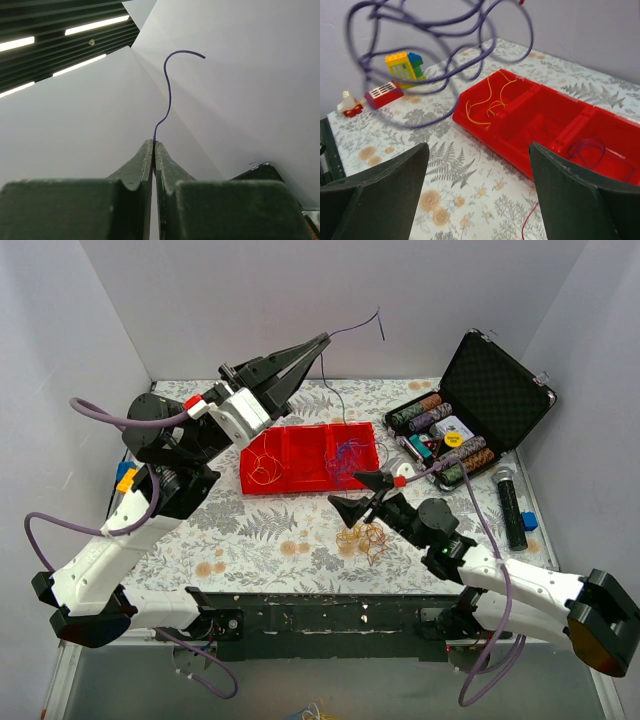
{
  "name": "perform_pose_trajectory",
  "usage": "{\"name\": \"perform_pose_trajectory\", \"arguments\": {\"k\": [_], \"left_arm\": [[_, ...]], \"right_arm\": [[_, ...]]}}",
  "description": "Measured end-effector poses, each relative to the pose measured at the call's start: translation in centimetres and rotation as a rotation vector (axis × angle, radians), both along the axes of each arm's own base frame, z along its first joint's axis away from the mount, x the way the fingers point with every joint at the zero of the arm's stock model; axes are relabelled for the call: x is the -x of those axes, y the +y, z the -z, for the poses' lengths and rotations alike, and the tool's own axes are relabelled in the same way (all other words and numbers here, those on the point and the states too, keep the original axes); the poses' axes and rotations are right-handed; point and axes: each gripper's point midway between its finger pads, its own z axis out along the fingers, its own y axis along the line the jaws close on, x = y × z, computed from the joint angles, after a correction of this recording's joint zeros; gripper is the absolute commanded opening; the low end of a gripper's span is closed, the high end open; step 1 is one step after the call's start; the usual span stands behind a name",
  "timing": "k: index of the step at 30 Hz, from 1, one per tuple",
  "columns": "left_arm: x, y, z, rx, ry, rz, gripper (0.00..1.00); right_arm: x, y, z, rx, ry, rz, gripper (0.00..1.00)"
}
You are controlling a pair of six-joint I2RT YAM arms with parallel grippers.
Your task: Untangle the cables
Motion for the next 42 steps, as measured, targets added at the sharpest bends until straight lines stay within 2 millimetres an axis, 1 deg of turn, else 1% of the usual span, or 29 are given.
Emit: {"name": "perform_pose_trajectory", "arguments": {"k": [3, 6, 8, 12, 18, 19, 22, 24, 26, 29, 32, 35, 37, 42], "left_arm": [[0.2, 0.0, -0.3, 0.007, 0.016, 0.018, 0.00], [0.6, 0.3, -1.1, 0.019, 0.019, 0.033, 0.00], [0.9, 0.5, -1.6, 0.027, 0.014, 0.040, 0.00], [1.5, 0.7, -2.0, 0.032, 0.007, 0.060, 0.00], [1.6, 0.3, -1.6, 0.014, 0.022, 0.081, 0.00], [1.6, 0.3, -1.5, 0.013, 0.024, 0.083, 0.00], [1.7, 0.1, -1.4, 0.008, 0.030, 0.096, 0.00], [1.9, 0.0, -1.3, 0.003, 0.031, 0.106, 0.00], [2.0, -0.1, -1.2, -0.001, 0.032, 0.112, 0.00], [2.1, -0.2, -1.2, -0.007, 0.032, 0.121, 0.00], [2.2, -0.2, -1.1, -0.014, 0.032, 0.128, 0.00], [2.3, -0.3, -1.1, -0.017, 0.031, 0.130, 0.00], [2.3, -0.3, -1.0, -0.019, 0.028, 0.129, 0.00], [2.4, -0.2, -1.1, -0.021, 0.023, 0.129, 0.00]], "right_arm": [[-1.5, 0.6, -0.4, 0.002, -0.061, 0.057, 0.90], [-3.1, 0.2, -0.6, 0.026, -0.135, 0.171, 0.90], [-3.7, -0.2, -0.9, 0.043, -0.176, 0.234, 0.89], [-3.8, -0.9, -2.3, 0.030, -0.229, 0.291, 0.80], [-3.4, -1.9, -4.1, -0.028, -0.233, 0.318, 0.75], [-3.3, -2.2, -4.5, -0.044, -0.231, 0.327, 0.76], [-3.3, -3.0, -5.3, -0.075, -0.228, 0.354, 0.86], [-3.1, -3.1, -5.4, -0.076, -0.234, 0.346, 0.90], [-2.7, -2.6, -4.9, -0.055, -0.242, 0.312, 0.91], [-2.1, -1.3, -3.8, 0.001, -0.255, 0.238, 0.92], [-1.1, 0.3, -2.5, 0.054, -0.260, 0.133, 0.91], [-0.1, 1.2, -1.9, 0.071, -0.260, 0.055, 0.91], [0.7, 1.3, -2.3, 0.053, -0.254, 0.020, 0.91], [2.9, -0.1, -6.1, -0.080, -0.290, -0.016, 0.92]]}}
